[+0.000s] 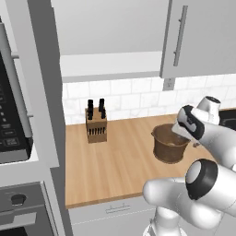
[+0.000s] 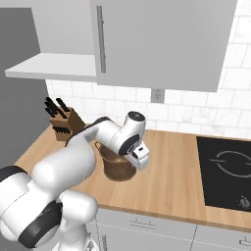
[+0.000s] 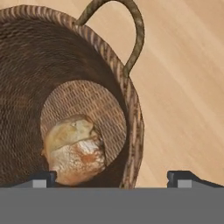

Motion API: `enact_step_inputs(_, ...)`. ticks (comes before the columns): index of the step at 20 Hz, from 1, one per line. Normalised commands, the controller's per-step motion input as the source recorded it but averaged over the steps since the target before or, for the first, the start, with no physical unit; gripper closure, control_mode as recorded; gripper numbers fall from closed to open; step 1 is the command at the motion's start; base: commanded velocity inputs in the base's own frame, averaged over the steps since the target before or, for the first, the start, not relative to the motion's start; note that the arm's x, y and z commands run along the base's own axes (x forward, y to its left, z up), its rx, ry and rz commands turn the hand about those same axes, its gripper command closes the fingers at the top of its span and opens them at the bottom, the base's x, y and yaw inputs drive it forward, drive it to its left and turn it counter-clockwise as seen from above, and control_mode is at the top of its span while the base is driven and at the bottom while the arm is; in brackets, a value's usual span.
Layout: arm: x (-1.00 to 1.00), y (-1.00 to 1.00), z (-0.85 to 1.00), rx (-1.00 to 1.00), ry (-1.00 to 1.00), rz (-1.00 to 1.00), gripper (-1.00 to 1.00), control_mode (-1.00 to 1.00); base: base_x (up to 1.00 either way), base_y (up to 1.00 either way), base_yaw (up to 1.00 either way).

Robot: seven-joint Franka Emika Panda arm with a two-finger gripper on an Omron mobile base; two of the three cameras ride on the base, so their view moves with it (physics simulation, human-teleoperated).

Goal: Open the cabinet, pick up the bread from the cabinet and place it in the basket. Then move the basket to the dining counter.

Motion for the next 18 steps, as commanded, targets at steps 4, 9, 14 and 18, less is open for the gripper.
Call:
enact_step_inputs(4,0.31,0.0,-0.24,0.01,0.01,0.0,-1.0,-1.0,0.0,0.0,0.0)
enact_step_inputs(9,0.05,0.04,-0.41,0.0,0.01,0.0,-1.0,-1.0,0.0,0.0,0.0)
enact_step_inputs(14,0.0,0.11,-0.51,-0.01,0.0,0.0,-1.0,-1.0,0.0,0.0,0.0)
enact_step_inputs(18,0.0,0.17,-0.41,-0.01,0.0,0.0,-1.0,-1.0,0.0,0.0,0.0)
